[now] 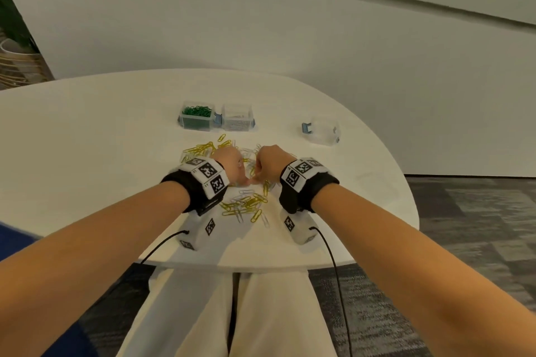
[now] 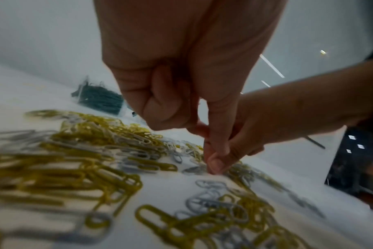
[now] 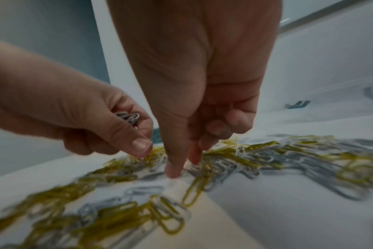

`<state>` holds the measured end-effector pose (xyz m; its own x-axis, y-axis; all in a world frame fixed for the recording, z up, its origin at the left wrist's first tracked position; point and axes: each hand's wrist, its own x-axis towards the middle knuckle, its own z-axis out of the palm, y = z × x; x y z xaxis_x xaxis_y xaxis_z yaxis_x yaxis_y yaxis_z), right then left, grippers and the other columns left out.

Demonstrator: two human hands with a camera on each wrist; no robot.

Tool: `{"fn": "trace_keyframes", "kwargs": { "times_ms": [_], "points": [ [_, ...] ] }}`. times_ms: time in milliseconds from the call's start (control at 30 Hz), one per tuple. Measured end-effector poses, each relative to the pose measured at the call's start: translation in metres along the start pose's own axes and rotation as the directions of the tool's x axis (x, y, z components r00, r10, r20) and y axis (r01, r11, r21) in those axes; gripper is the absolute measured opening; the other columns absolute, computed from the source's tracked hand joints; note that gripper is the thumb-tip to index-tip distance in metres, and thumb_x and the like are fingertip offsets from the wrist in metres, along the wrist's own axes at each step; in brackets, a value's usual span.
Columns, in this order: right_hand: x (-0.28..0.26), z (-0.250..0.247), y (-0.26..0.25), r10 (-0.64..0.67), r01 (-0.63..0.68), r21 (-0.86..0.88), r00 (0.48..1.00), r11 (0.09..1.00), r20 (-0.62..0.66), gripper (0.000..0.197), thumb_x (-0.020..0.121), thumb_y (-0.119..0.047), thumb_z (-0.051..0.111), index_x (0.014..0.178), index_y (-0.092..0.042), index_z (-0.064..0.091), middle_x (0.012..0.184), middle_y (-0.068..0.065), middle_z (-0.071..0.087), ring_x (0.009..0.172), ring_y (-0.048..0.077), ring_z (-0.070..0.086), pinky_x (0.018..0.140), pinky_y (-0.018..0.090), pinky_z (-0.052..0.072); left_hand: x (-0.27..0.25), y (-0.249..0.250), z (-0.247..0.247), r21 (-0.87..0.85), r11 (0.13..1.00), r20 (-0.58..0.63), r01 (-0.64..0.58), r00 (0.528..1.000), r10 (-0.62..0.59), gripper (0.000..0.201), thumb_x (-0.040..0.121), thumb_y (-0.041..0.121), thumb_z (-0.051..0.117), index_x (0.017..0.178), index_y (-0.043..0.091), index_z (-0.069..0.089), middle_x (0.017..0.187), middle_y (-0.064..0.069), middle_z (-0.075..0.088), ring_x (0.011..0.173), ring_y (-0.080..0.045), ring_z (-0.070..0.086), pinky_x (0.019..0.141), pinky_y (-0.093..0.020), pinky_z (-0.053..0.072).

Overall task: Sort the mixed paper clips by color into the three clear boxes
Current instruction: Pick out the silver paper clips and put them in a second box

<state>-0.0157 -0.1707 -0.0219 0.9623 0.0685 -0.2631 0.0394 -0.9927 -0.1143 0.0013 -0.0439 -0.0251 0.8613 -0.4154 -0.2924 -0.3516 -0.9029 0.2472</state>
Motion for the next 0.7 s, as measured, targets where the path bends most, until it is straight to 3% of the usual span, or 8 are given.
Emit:
{"fn": "trace_keyframes", "kwargs": {
  "times_ms": [300, 400, 433, 500, 533, 600, 667, 700],
  "points": [
    [0.005, -0.006, -0.002, -0.021, 0.027, -0.048, 0.991, 0.998, 0.133, 0.021, 0.087, -0.024, 0.066, 0.082, -0.006, 0.057, 0.087, 0.009, 0.057, 0.079, 0.023, 0.053, 0.068, 0.028, 0.041, 0.009, -0.001, 0.008, 0.095, 0.995, 0.024, -0.012, 1.000, 0.010, 0.037, 0.079, 0.029, 0.072, 0.060, 0.013, 0.046, 0.065, -0.003, 0.049, 0.068, -0.020, 0.052, 0.062, -0.028, 0.043],
    [0.001, -0.013, 0.019, -0.032, 0.015, 0.254, 0.997, 0.967, 0.065, 0.011, 0.084, -0.018, 0.068, 0.084, -0.008, 0.063, 0.081, 0.006, 0.063, 0.073, 0.017, 0.057, 0.071, 0.030, 0.048, 0.004, -0.006, 0.000, -0.223, 0.975, 0.025, 0.008, 1.000, -0.003, 0.038, 0.091, 0.026, 0.055, 0.059, 0.011, 0.040, 0.056, -0.002, 0.039, 0.050, -0.016, 0.038, 0.049, -0.025, 0.031],
    [-0.002, -0.015, 0.027, -0.028, 0.003, 0.469, 0.999, 0.883, 0.046, 0.008, 0.084, -0.014, 0.069, 0.083, -0.010, 0.062, 0.076, 0.005, 0.063, 0.067, 0.015, 0.057, 0.069, 0.029, 0.050, 0.003, -0.010, -0.002, -0.487, 0.872, 0.053, 0.051, 0.998, -0.029, 0.034, 0.093, 0.023, 0.048, 0.062, 0.012, 0.039, 0.054, -0.002, 0.037, 0.046, -0.014, 0.033, 0.045, -0.024, 0.026],
    [-0.010, -0.017, 0.039, -0.004, -0.036, 0.876, 0.999, 0.481, 0.043, 0.005, 0.089, -0.005, 0.061, 0.091, -0.009, 0.060, 0.070, 0.005, 0.059, 0.059, 0.012, 0.054, 0.059, 0.024, 0.050, 0.003, -0.019, -0.004, -0.933, 0.307, 0.193, 0.190, 0.981, -0.021, 0.024, 0.088, 0.016, 0.038, 0.064, 0.017, 0.035, 0.050, 0.003, 0.033, 0.038, -0.010, 0.024, 0.038, -0.018, 0.017],
    [-0.012, -0.016, 0.043, 0.013, -0.081, 0.968, 0.997, 0.237, 0.081, 0.009, 0.092, -0.002, 0.053, 0.096, -0.008, 0.059, 0.069, 0.005, 0.055, 0.056, 0.013, 0.051, 0.053, 0.022, 0.047, 0.002, -0.024, -0.004, -0.968, 0.025, 0.250, 0.249, 0.967, 0.049, 0.021, 0.084, 0.015, 0.036, 0.064, 0.019, 0.034, 0.049, 0.005, 0.031, 0.037, -0.008, 0.021, 0.036, -0.017, 0.014],
    [-0.015, -0.012, 0.045, 0.020, -0.198, 0.978, 0.980, -0.069, 0.200, 0.016, 0.093, -0.001, 0.042, 0.093, -0.005, 0.057, 0.068, 0.006, 0.047, 0.055, 0.014, 0.044, 0.047, 0.023, 0.041, 0.000, -0.030, -0.005, -0.921, -0.230, 0.282, 0.315, 0.945, 0.164, 0.016, 0.079, 0.015, 0.036, 0.064, 0.018, 0.038, 0.053, 0.005, 0.035, 0.037, -0.007, 0.025, 0.034, -0.017, 0.015],
    [-0.011, -0.005, 0.042, 0.049, -0.295, 0.955, 0.954, 0.003, 0.295, 0.015, 0.090, -0.008, 0.044, 0.081, -0.006, 0.056, 0.068, 0.007, 0.045, 0.053, 0.016, 0.041, 0.048, 0.025, 0.036, 0.002, -0.030, -0.005, -0.916, -0.240, 0.288, 0.323, 0.943, 0.168, 0.014, 0.079, 0.017, 0.038, 0.066, 0.017, 0.042, 0.060, 0.002, 0.042, 0.040, -0.008, 0.031, 0.035, -0.017, 0.019],
    [-0.008, -0.003, 0.039, 0.083, -0.302, 0.930, 0.953, 0.210, 0.291, 0.015, 0.090, -0.012, 0.050, 0.077, -0.007, 0.055, 0.068, 0.008, 0.046, 0.053, 0.016, 0.041, 0.049, 0.026, 0.034, 0.005, -0.028, -0.006, -0.934, -0.187, 0.284, 0.304, 0.951, 0.126, 0.019, 0.084, 0.019, 0.039, 0.065, 0.017, 0.042, 0.062, 0.002, 0.042, 0.040, -0.008, 0.032, 0.035, -0.016, 0.019]
  ]
}}
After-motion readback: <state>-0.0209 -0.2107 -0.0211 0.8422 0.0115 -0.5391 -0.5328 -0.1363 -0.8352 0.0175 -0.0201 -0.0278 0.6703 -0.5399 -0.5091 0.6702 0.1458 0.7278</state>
